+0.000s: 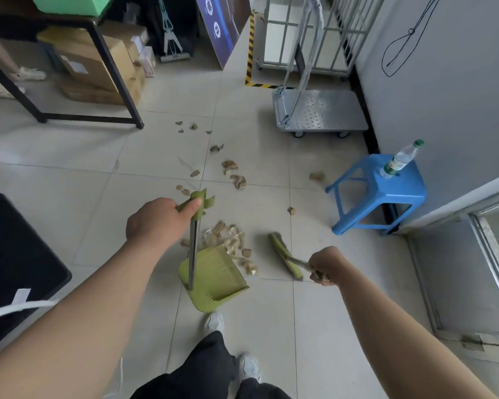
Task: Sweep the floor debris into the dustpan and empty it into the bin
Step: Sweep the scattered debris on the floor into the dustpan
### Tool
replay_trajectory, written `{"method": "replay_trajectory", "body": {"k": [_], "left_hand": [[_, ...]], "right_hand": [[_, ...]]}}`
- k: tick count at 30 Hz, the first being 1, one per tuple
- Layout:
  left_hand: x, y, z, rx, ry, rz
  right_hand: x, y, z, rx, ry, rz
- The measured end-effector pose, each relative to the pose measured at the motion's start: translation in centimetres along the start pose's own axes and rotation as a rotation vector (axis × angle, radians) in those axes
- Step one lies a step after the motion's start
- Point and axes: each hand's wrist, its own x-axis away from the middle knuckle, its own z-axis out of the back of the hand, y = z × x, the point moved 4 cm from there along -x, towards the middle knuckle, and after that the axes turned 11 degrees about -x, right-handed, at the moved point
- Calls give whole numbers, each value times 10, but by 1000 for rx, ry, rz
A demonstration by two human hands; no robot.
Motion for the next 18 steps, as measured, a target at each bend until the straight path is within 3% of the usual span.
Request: {"method": "replay_trajectory", "body": {"k": [7, 18], "left_hand": [[-42, 14, 16, -8, -28, -60], [-95, 76, 34, -24, -46, -154]], "right_hand": [[21, -46, -38, -77, -71, 8], [2, -69, 65, -196, 95, 70]]}}
